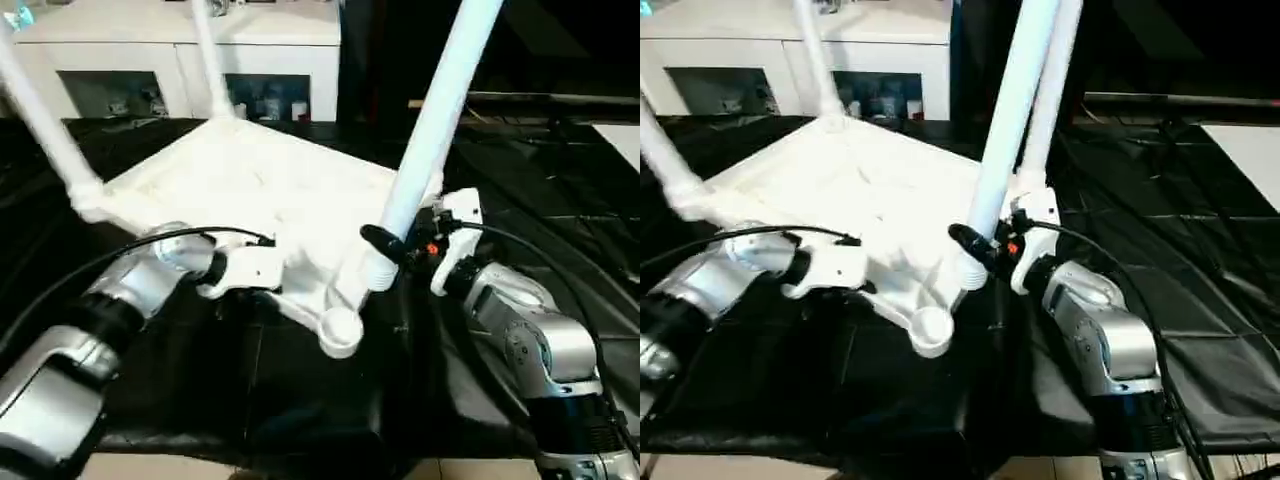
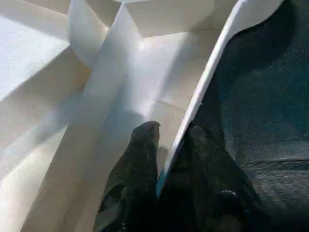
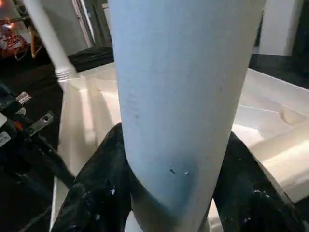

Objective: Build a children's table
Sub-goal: Rotate table base

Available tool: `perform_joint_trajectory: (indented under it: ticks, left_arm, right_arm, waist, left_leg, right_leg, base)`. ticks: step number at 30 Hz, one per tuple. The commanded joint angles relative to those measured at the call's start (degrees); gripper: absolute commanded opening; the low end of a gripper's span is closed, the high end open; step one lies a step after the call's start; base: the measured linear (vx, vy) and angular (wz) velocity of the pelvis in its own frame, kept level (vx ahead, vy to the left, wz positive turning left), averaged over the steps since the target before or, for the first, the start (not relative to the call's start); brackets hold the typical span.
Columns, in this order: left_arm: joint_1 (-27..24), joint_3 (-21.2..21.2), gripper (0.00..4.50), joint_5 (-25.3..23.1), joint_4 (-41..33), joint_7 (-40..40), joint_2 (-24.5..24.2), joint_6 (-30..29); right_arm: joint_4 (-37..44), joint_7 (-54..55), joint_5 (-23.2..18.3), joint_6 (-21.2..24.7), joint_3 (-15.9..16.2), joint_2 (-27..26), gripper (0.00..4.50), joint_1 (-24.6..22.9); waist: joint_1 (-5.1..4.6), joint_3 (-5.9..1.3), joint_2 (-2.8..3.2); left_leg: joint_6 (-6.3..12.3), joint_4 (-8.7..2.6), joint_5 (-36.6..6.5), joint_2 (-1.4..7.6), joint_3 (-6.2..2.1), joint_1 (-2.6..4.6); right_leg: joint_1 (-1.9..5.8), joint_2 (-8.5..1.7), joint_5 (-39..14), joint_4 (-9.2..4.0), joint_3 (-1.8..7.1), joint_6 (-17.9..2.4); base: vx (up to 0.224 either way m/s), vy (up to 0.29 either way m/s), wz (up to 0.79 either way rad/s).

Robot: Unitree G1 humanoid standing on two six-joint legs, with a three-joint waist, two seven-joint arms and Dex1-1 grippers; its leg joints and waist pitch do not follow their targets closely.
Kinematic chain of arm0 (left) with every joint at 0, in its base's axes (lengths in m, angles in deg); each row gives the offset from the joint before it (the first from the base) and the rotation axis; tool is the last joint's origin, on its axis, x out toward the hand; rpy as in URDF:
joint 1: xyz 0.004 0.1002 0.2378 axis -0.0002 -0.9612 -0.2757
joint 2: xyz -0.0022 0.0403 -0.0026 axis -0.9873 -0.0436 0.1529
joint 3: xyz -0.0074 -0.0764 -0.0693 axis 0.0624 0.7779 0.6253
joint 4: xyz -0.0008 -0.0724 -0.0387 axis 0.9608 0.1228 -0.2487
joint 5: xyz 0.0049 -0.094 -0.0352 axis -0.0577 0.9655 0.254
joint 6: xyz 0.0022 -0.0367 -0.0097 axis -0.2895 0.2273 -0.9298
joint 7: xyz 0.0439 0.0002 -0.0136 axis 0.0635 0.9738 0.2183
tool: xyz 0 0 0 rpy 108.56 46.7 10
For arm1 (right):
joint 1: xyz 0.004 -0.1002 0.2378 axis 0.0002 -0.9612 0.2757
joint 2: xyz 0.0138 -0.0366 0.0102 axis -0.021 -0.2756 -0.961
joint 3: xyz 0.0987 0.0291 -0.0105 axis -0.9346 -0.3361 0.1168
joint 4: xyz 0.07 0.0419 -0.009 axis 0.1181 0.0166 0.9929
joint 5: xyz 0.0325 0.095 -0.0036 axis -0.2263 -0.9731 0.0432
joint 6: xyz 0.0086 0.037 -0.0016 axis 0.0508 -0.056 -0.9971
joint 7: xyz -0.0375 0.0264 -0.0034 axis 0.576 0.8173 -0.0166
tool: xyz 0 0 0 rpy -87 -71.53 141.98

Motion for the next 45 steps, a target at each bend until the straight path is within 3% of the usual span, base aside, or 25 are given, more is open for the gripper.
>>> perform_joint_trajectory:
  ticks: [1,3,4,6,11,15,16,17,18,20,22,23,25,29,31,32,34,39,45]
  left_arm:
    - [-1.4,0.5,0.75,1.2,-1.2,1.7,-0.3,-6.2]
    - [-3.0,1.2,0.70,1.8,-4.1,1.9,-0.5,-12.2]
    - [-3.0,1.2,0.67,1.8,-4.1,1.9,-0.5,-12.2]
    - [-5.3,3.2,0.57,3.0,-7.6,-0.3,0.4,-20.1]
    - [-9.5,6.7,0.52,3.1,-14.2,-6.4,1.7,-32.2]
    - [-12.2,9.5,0.50,2.3,-17.7,-11.8,2.8,-37.5]
    - [-13.0,10.6,0.50,1.9,-19.1,-13.7,3.2,-38.8]
    - [-13.6,11.2,0.47,1.7,-20.5,-14.8,3.5,-40.0]
    - [-14.4,12.2,0.44,1.4,-21.9,-16.9,4.0,-38.5]
    - [-14.8,11.9,0.44,1.3,-22.1,-17.0,3.8,-34.7]
    - [-16.0,11.2,0.39,1.3,-23.4,-17.1,3.3,-28.6]
    - [-16.1,11.2,0.34,1.3,-23.4,-17.1,3.3,-28.4]
    - [-16.5,11.3,0.20,1.8,-23.8,-16.9,3.3,-27.3]
    - [-18.4,11.2,0.04,3.6,-26.6,-14.1,2.8,-22.4]
    - [-18.7,10.9,0.04,4.6,-26.7,-12.4,2.7,-19.3]
    - [-18.3,11.2,0.30,4.9,-26.1,-12.7,3.3,-19.7]
    - [-17.0,11.8,0.58,5.1,-24.1,-13.9,4.2,-19.7]
    - [-14.8,12.2,0.80,5.0,-21.6,-14.6,5.3,-19.3]
    - [-13.5,11.8,0.91,5.1,-19.7,-14.1,6.2,-19.5]
  right_arm:
    - [1.2,0.0,-0.1,-0.6,-0.1,0.3,1.84,0.1]
    - [1.1,1.2,-0.2,0.6,-0.9,0.3,1.84,0.3]
    - [1.1,1.2,-0.2,0.6,-0.9,0.3,1.84,0.3]
    - [0.6,2.5,-0.6,1.9,-1.9,0.1,1.84,0.5]
    - [0.0,3.8,-1.7,3.0,-3.3,-0.5,1.84,1.2]
    - [-0.3,4.1,-2.2,3.6,-3.6,-0.6,1.84,1.7]
    - [-0.4,4.2,-2.3,3.8,-3.7,-0.7,1.84,1.8]
    - [-0.4,4.3,-2.3,4.0,-3.7,-0.8,1.84,1.9]
    - [-0.6,4.3,-2.2,4.2,-3.6,-0.9,1.84,2.1]
    - [-0.8,4.3,-2.2,4.2,-3.5,-0.9,1.84,2.2]
    - [-1.0,4.4,-2.3,4.3,-3.2,-0.9,1.84,2.5]
    - [-1.0,4.4,-2.3,4.3,-3.2,-0.9,1.84,2.6]
    - [-1.1,4.3,-2.3,4.3,-3.1,-0.8,1.84,2.7]
    - [-1.2,3.5,-2.4,4.7,-2.8,-0.3,1.84,3.0]
    - [-1.4,2.8,-2.5,4.4,-2.7,-0.2,1.84,3.2]
    - [-1.6,2.6,-2.4,4.2,-2.5,-0.1,1.84,3.3]
    - [-2.1,2.4,-2.2,3.7,-2.3,-0.1,1.84,3.6]
    - [-2.2,2.3,-2.3,3.7,-2.1,-0.2,1.84,4.0]
    - [-2.1,2.2,-2.2,3.6,-1.9,-0.2,1.84,3.9]
  waist:
    - [0.15,-4.40,0.70]
    - [-0.27,-4.37,0.58]
    - [-0.35,-4.33,0.54]
    - [-0.55,-4.33,0.51]
    - [-0.88,-4.13,0.29]
    - [-1.66,-3.64,0.15]
    - [-1.94,-3.56,-0.49]
    - [-2.06,-3.53,-0.29]
    - [-2.28,-3.49,-0.45]
    - [-2.38,-3.55,-0.42]
    - [-2.55,-3.77,-0.58]
    - [-2.46,-3.80,-0.61]
    - [-2.44,-3.99,-0.44]
    - [-2.15,-4.32,-0.44]
    - [-1.64,-4.89,-0.25]
    - [-1.48,-4.99,-0.20]
    - [-1.38,-4.97,-0.21]
    - [-0.56,-4.42,-0.12]
    - [-0.27,-4.23,-0.16]
  left_leg:
    - [-2.68,-4.93,-10.8,3.04,-1.29,1.04]
    - [-2.41,-4.93,-10.9,2.98,-1.26,0.95]
    - [-2.21,-4.96,-10.7,2.97,-1.35,0.81]
    - [-1.78,-4.85,-10.8,2.95,-1.18,1.01]
    - [-1.20,-4.91,-11.6,2.93,-1.17,0.90]
    - [-1.21,-5.20,-14.6,2.49,-1.46,0.72]
    - [-1.08,-5.36,-14.3,2.41,-1.63,0.34]
    - [-1.20,-5.44,-14.5,2.39,-1.68,0.28]
    - [-0.97,-5.31,-14.9,2.29,-1.77,0.42]
    - [-0.64,-5.37,-14.9,2.19,-1.89,0.51]
    - [-0.35,-5.44,-14.0,2.20,-1.80,0.56]
    - [-0.07,-5.43,-13.5,2.20,-1.82,0.58]
    - [0.31,-5.34,-11.9,2.40,-1.46,0.96]
    - [1.07,-5.14,-8.3,2.53,-1.29,0.80]
    - [2.24,-4.73,-4.3,2.46,-1.05,1.00]
    - [2.94,-4.62,-2.2,2.46,-1.02,0.88]
    - [3.58,-4.49,-1.9,2.36,-0.91,0.88]
    - [1.61,-4.87,-7.4,2.57,-0.81,1.31]
    - [-0.33,-5.24,-9.9,2.57,-1.00,1.30]
  right_leg:
    - [2.90,-4.55,-7.2,-3.62,2.81,-13.6]
    - [3.16,-4.57,-7.1,-3.61,2.79,-14.2]
    - [3.26,-4.58,-7.1,-3.66,2.75,-14.3]
    - [3.08,-4.43,-7.8,-3.76,2.76,-14.6]
    - [3.13,-4.39,-11.3,-4.22,2.77,-14.1]
    - [3.24,-4.40,-21.4,-5.29,2.56,-10.7]
    - [3.45,-4.38,-23.8,-5.46,2.42,-9.4]
    - [3.45,-4.36,-25.3,-5.49,2.30,-8.7]
    - [3.14,-4.47,-28.9,-6.15,2.26,-7.1]
    - [2.99,-4.40,-30.2,-6.61,2.15,-6.0]
    - [3.00,-4.21,-28.0,-6.60,2.06,-5.9]
    - [2.96,-4.20,-27.2,-6.64,2.04,-6.1]
    - [2.63,-3.97,-22.0,-6.17,2.24,-8.0]
    - [2.97,-3.93,-13.6,-5.13,2.24,-10.7]
    - [3.20,-3.81,-5.7,-4.29,2.25,-12.6]
    - [3.23,-3.63,-1.4,-3.77,2.19,-13.6]
    - [3.28,-3.65,1.0,-3.62,2.12,-14.7]
    - [3.04,-3.93,-8.0,-4.71,2.26,-13.1]
    - [3.08,-4.04,-13.9,-5.27,2.30,-10.7]
  base:
    - [0.000,0.000,0.00]
    - [0.000,0.000,0.00]
    - [0.000,0.000,0.00]
    - [0.000,0.000,0.00]
    - [0.000,0.000,0.00]
    - [0.000,0.000,0.00]
    - [0.000,0.000,0.00]
    - [0.000,0.000,0.00]
    - [0.000,0.000,0.00]
    - [0.000,0.000,0.00]
    - [0.000,0.000,0.00]
    - [0.000,0.000,0.00]
    - [0.000,0.000,0.00]
    - [0.000,0.000,0.00]
    - [0.057,0.002,0.02]
    - [0.056,0.002,0.02]
    - [0.000,0.000,0.00]
    - [0.000,0.000,0.00]
    - [0.000,0.000,0.00]
